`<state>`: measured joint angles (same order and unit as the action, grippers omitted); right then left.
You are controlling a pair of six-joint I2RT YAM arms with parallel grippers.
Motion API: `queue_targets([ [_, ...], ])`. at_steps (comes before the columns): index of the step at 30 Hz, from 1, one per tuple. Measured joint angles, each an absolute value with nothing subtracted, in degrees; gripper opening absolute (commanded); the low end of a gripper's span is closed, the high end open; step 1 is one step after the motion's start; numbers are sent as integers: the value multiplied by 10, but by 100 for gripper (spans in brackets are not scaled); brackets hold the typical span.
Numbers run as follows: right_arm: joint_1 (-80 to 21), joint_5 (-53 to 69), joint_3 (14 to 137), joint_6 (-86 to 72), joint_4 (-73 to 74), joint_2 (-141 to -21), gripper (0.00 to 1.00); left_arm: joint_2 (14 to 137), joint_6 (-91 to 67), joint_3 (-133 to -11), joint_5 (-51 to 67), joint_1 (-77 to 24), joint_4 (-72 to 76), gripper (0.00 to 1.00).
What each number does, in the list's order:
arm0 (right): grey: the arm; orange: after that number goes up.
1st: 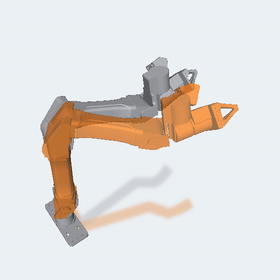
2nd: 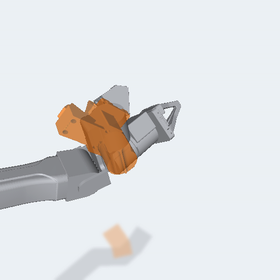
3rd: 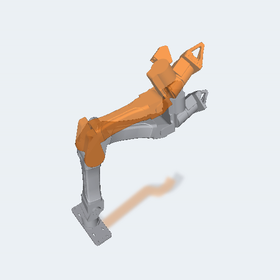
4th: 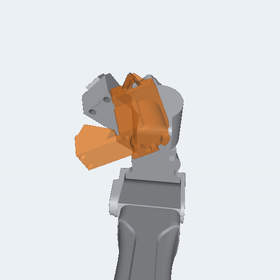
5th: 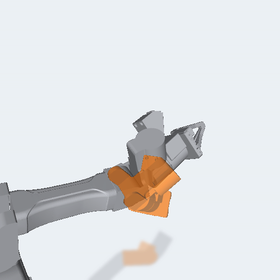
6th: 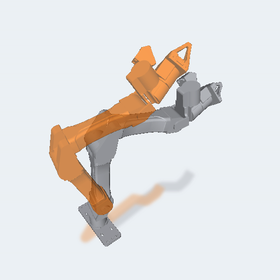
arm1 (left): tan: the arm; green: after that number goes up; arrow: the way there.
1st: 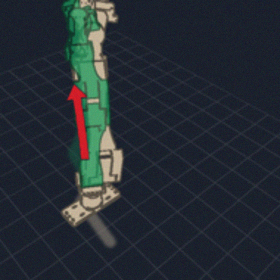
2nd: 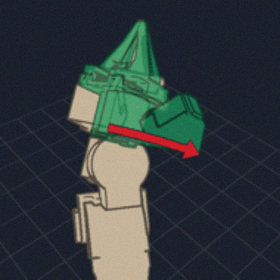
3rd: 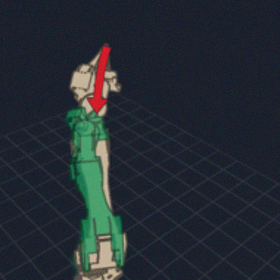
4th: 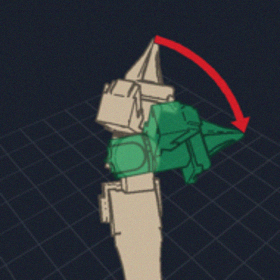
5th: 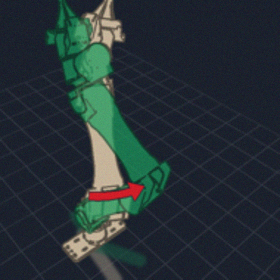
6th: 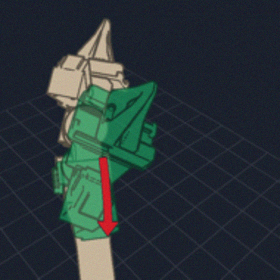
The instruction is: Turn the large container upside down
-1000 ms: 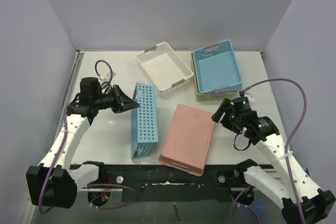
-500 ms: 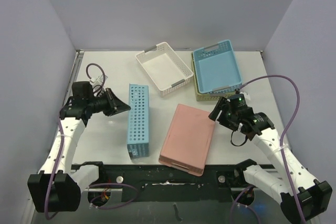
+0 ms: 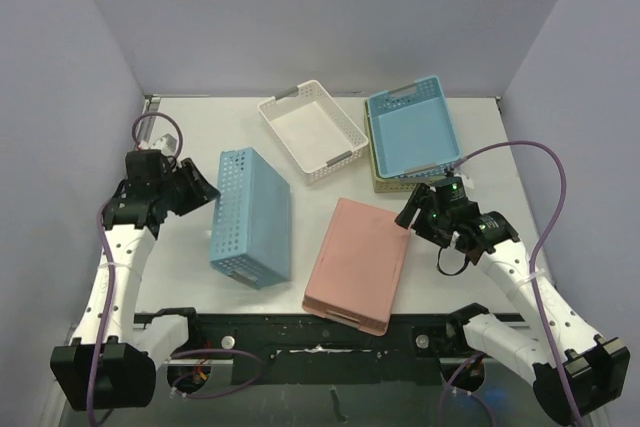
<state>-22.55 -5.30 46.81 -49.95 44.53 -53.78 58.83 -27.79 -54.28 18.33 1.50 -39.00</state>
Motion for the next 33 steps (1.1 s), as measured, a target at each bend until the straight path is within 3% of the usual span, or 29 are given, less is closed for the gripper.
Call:
queue_targets([
  [3,-225,-53,468,-500,444,-539,67,602,-266,-551,97,17,-424,52],
  [8,-225,-51,465,-499,439,-539,67,638,-263,-551,-12,17,-499,72],
  [17,-225,-49,452,-500,434,-537,68,637,-253,-654,-109,6,-543,74],
  [27,-226,-4,335,-513,446,-462,83,635,-329,-673,-95,-239,-489,75],
  [33,-295,79,242,-580,320,-439,84,673,-369,-669,-83,-298,-459,75],
])
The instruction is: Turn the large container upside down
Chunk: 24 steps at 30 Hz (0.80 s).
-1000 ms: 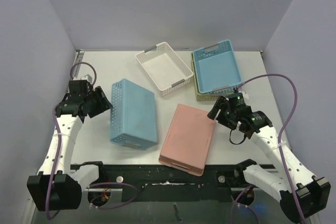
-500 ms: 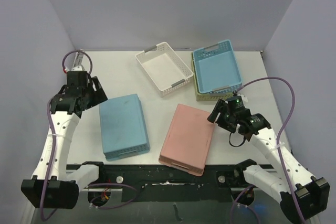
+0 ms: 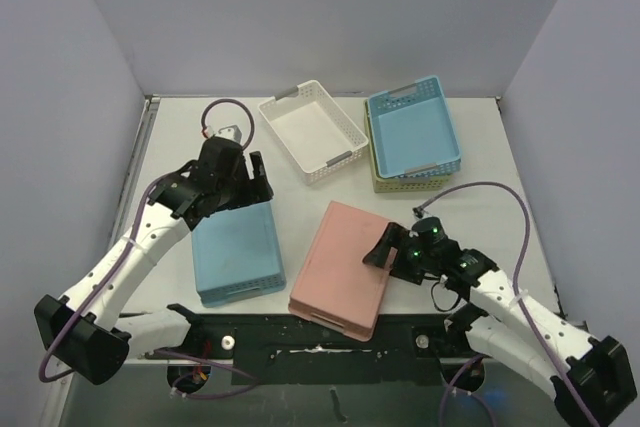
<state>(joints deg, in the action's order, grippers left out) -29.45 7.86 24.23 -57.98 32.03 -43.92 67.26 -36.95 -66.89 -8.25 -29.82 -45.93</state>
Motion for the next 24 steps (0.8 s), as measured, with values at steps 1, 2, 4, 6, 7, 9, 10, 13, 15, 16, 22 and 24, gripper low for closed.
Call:
queue_targets([
  [1,-320,86,242,-591,290,-456,84,675,-372,-670,-83,-299,-460,75],
  [2,-348,86,246,-596,260,-484,84,678,-374,-673,-83,-299,-463,75],
  [4,-395,87,271,-603,218,-562,84,682,-374,-692,-87,-299,-471,75],
  [6,-438,87,343,-599,194,-676,84,685,-373,-725,-90,-296,-478,75],
  [7,-455,87,385,-593,178,-731,84,687,-373,-746,-91,-294,-481,75],
  [9,-478,90,463,-578,157,-823,84,690,-372,-785,-93,-287,-483,75],
  [10,-486,93,507,-569,147,-868,85,691,-371,-804,-94,-282,-483,75],
  [13,-501,103,619,-536,135,-963,87,690,-368,-846,-100,-263,-487,75],
  [15,-500,102,651,-518,133,-972,88,687,-367,-856,-101,-249,-489,75],
  [16,-497,101,659,-508,133,-966,88,684,-365,-856,-101,-242,-490,75],
  [22,-415,72,634,-454,182,-837,91,677,-355,-852,-91,-213,-498,75],
  [24,-365,42,624,-435,222,-784,92,679,-354,-843,-80,-214,-495,75],
])
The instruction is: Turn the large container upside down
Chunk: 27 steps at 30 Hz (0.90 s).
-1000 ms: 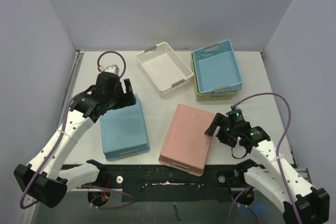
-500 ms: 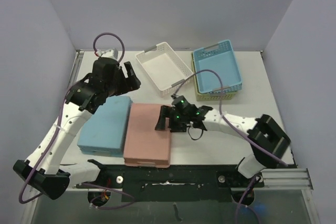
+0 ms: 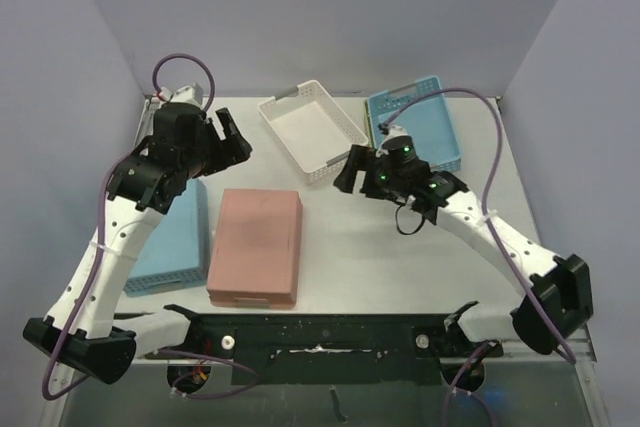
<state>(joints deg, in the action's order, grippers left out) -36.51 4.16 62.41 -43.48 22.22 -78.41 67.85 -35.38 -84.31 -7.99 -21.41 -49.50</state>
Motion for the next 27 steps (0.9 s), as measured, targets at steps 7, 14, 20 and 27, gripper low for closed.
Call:
queue_targets([
  [7,-223,-63,673,-342,358,-732,91,716,-358,-803,-45,-255,-469,74],
  [14,-90,-180,778,-259,418,-808,92,723,-379,-755,-26,-327,-420,73],
  [20,-26,-217,848,-196,422,-905,87,714,-403,-715,-13,-340,-392,72],
  [27,16,-170,956,-142,434,-1037,49,707,-415,-706,-10,-353,-378,72],
])
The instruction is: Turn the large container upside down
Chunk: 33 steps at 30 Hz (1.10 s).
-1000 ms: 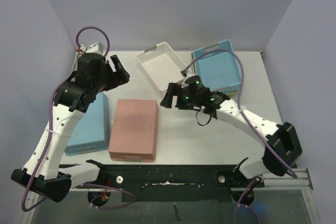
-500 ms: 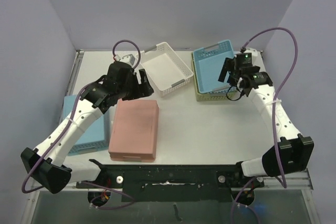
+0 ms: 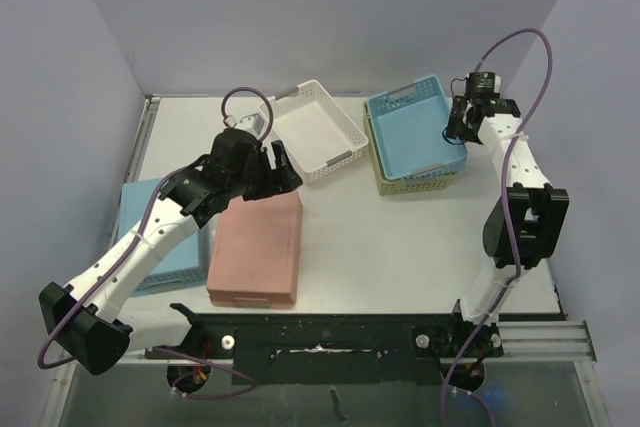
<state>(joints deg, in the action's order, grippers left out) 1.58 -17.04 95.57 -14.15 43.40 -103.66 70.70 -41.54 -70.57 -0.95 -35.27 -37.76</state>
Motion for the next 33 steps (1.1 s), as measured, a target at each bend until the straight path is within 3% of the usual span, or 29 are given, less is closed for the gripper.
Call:
queue_targets([
  [3,20,-158,969,-131,439,-1064,33,702,-419,-701,-10,-355,-368,72],
  [7,20,-145,973,-121,453,-1071,1,700,-423,-697,-8,-359,-362,72],
  [15,0,-184,978,-123,486,-1018,0,702,-428,-694,5,-364,-350,72],
  [27,-43,-230,924,-182,584,-746,0,754,-422,-694,31,-375,-321,72],
  [33,-130,-129,815,-246,608,-625,0,756,-406,-696,40,-368,-318,72],
])
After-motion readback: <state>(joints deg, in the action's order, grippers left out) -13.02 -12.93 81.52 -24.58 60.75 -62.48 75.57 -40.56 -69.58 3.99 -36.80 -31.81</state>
